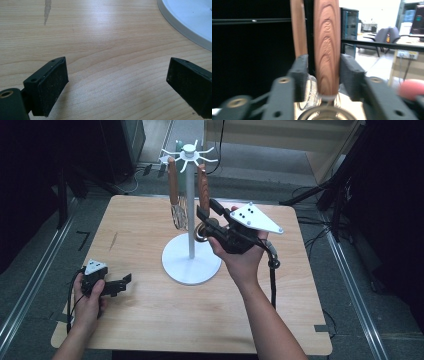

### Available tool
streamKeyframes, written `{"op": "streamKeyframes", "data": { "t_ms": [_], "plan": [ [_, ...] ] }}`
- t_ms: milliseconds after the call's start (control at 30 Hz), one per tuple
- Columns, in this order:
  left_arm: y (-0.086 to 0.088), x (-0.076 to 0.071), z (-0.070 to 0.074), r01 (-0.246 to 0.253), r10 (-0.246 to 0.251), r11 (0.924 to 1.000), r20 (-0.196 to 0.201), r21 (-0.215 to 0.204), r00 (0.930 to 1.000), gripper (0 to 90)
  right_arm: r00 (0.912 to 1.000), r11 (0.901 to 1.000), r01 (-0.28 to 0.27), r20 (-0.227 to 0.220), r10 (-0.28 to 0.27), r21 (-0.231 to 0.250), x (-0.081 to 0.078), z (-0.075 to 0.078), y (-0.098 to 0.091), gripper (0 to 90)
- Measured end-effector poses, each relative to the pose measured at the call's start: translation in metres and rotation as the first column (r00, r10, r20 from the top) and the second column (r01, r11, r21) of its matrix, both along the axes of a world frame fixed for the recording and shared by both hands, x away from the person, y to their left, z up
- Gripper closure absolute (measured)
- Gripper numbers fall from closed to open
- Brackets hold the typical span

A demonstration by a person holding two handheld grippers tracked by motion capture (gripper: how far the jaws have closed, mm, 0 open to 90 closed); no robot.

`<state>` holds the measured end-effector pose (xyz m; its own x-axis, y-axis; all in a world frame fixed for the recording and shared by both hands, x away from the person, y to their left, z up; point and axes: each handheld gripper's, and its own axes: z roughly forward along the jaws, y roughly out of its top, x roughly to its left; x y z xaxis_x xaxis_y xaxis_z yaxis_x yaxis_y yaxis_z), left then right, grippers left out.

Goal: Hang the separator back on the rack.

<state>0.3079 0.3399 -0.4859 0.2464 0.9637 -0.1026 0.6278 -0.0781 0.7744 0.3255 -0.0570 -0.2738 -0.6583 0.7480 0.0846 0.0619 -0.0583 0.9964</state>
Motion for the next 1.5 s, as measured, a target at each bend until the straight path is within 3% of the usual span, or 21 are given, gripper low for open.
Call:
{"op": "streamKeyframes", "data": {
  "t_ms": [233,433,767,867,933,1033,1333,1500],
  "plan": [
    [0.0,0.0,0.0,0.002,-0.002,1.0,0.0,0.004,1.0,4.2,0.9999,0.9995,0.009,-0.012,-0.01,-0.031,-0.003,-0.022,-0.012,43.2],
    [-0.001,0.0,0.0,0.005,-0.005,1.0,0.008,0.005,1.0,4.2,0.9957,0.9957,0.078,-0.046,-0.08,-0.051,-0.008,-0.053,-0.035,34.6],
    [-0.002,-0.003,0.001,0.007,-0.008,0.9999,0.043,0.009,0.999,4.2,0.972,0.9784,0.193,-0.122,-0.201,-0.074,-0.016,-0.114,-0.081,32.7],
    [-0.002,-0.004,0.001,0.006,-0.007,0.9999,0.049,0.009,0.9988,4.2,0.9589,0.9697,0.228,-0.153,-0.239,-0.088,-0.02,-0.133,-0.094,32.5],
    [-0.002,-0.004,0.001,0.004,-0.005,0.9999,0.052,0.014,0.9987,4.2,0.9429,0.9563,0.282,-0.162,-0.291,-0.079,-0.024,-0.146,-0.103,32.5],
    [-0.003,-0.004,0.001,0.0,-0.001,0.9997,0.054,0.023,0.9985,4.2,0.9244,0.9427,0.32,-0.187,-0.333,-0.094,-0.026,-0.164,-0.116,32.2],
    [-0.002,-0.004,0.001,0.001,-0.002,0.9999,0.057,0.014,0.9984,4.2,0.8843,0.9199,0.366,-0.255,-0.391,-0.14,-0.026,-0.193,-0.145,28.7],
    [-0.003,-0.004,0.002,-0.001,0.0,0.9997,0.054,0.023,0.9985,4.2,0.8459,0.9044,0.39,-0.321,-0.426,-0.174,-0.02,-0.21,-0.156,29.9]
  ]
}}
